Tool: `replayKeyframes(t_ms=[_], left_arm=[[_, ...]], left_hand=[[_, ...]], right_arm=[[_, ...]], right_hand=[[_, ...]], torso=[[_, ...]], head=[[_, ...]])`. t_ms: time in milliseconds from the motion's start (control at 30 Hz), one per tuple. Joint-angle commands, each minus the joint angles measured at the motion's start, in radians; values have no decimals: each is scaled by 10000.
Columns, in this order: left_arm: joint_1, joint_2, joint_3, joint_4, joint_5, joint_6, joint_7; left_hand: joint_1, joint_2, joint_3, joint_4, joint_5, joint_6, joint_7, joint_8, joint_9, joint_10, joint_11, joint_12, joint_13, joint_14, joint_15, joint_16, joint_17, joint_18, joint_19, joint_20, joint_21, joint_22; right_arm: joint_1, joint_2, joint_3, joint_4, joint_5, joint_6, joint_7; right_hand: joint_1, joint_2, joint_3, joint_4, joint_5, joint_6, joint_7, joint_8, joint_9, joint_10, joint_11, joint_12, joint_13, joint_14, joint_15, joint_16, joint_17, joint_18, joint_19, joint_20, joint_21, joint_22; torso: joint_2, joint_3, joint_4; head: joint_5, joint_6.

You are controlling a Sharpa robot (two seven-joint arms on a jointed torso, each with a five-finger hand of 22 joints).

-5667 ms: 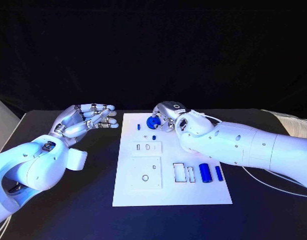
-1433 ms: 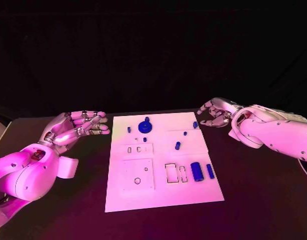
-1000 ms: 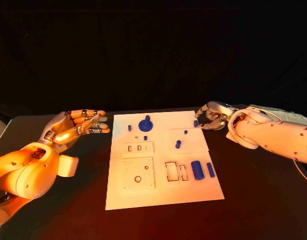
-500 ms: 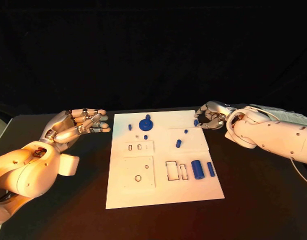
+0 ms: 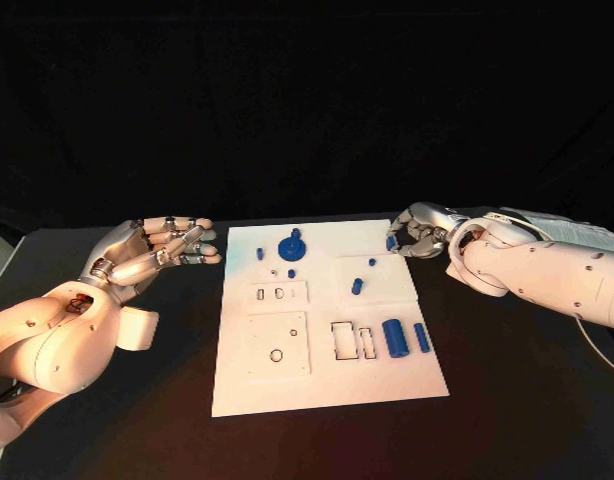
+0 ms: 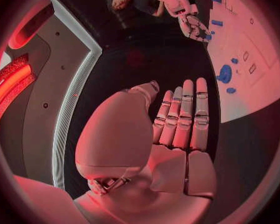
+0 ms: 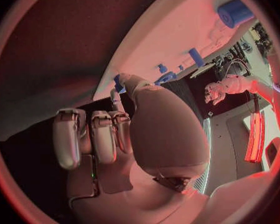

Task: Assemble the parts on the task board

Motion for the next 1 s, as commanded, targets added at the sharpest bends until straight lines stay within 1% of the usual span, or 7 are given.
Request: replayKeyframes(t_ms=[33,467,533,733,800,933,1000], left_arm=[[-3,23,8,10,-17,165,64],[-5,17,8,2,-17,170,43],[-5,15,8,3,-17,172,38],[-5,9,8,3,-17,176,27],[-5,7,8,3,-17,176,25],[-5,3,8,4,-17,174,23],[-6,2,8,4,-17,174,21]], left_hand=[[-28,-93,52,6,-60,-6,91,48,10,74,29,-48,5,-84,-2,35,10,126,-24,-24,54,14],[-37,-100,64,10,-61,-16,97,45,9,75,33,-62,2,-95,0,43,29,125,-30,-24,60,14],[-37,-100,64,10,-61,-16,97,45,9,75,33,-62,2,-95,0,43,29,125,-30,-24,60,14],[-43,-103,66,13,-62,-20,100,44,8,74,35,-67,1,-98,1,46,35,125,-31,-24,61,14],[-43,-103,66,13,-62,-20,100,44,8,74,35,-67,1,-98,1,46,35,125,-31,-24,61,14],[-43,-103,66,13,-62,-20,100,44,8,74,35,-67,1,-98,1,46,35,125,-31,-24,61,14],[-43,-103,66,13,-62,-20,100,44,8,74,35,-67,1,-98,1,46,35,125,-31,-24,61,14]], right_arm=[[-22,26,-5,-11,-67,190,-12],[-28,76,-5,-24,-66,114,-55],[-29,83,-5,-18,-55,98,-66],[-36,97,-5,18,38,18,-71],[-38,100,-5,27,70,-15,-74],[-43,107,-5,57,140,-102,-75],[-45,108,-5,81,175,-153,-76]], right_hand=[[12,118,47,3,42,45,-3,53,16,949,-59,40,2559,998,-62,49,2530,-171,669,-34,36,1549],[-11,100,47,14,19,53,-11,57,14,969,-73,59,2578,1001,-88,52,2543,-176,676,-61,51,1567],[-30,140,72,39,21,137,-38,105,30,979,-95,68,2588,1000,-107,50,2537,-175,675,-83,45,1563],[-52,478,354,99,318,562,-237,438,159,1012,-275,100,2621,1001,-247,51,2541,-176,681,-211,44,1572],[44,685,580,29,256,670,-307,585,227,1025,-346,111,2633,1000,-305,50,2537,-177,684,-267,47,1579],[148,916,984,-156,274,669,-343,786,339,1025,-390,111,2633,1003,-349,54,2551,-180,688,-324,46,1587],[170,968,1175,-258,198,620,-334,857,385,1025,-387,111,2633,1005,-351,56,2558,-183,693,-332,54,1600]], torso=[[-6,-11,9],[-9,-19,1],[-8,-18,2],[-12,-18,3],[-8,-16,4],[-11,-12,0],[-7,-9,-2]], head=[[-12,-22],[4,-46],[2,-44],[0,-56],[-10,-50],[-4,-55],[0,-53]])
